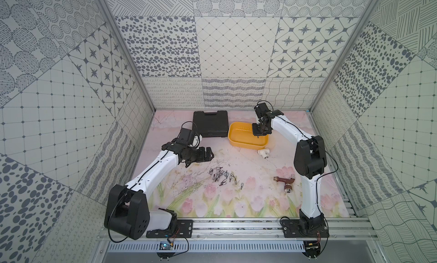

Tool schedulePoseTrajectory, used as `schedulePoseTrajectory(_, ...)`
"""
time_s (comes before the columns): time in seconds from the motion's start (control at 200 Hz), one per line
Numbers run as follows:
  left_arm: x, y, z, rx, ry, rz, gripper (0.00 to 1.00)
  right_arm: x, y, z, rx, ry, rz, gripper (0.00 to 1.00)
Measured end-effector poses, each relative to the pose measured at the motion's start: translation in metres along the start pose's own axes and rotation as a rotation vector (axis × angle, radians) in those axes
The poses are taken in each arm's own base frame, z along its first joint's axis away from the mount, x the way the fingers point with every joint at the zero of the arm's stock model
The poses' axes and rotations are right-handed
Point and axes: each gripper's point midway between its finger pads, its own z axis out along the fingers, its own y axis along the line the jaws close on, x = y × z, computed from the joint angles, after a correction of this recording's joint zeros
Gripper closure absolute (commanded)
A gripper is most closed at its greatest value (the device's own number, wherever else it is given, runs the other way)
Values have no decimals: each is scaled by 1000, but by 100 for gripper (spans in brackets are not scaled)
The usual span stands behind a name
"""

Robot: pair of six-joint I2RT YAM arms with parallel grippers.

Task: Put the bit on the desktop into the storage box
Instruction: Place the screwdriver bit in the storage box.

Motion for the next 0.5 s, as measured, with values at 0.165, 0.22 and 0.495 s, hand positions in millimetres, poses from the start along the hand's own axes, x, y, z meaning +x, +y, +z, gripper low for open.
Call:
schedulePoseTrajectory(0.165,0,0,0,0,0,0,1,4,-6,13,19,27,-4,89)
schedulePoseTrajectory(0.22,0,0,0,0,0,0,1,6,-8,17,25,34,-2,89)
schedulePoseTrajectory(0.495,0,0,0,0,0,0,1,13,-12,31,43,68,-6,85)
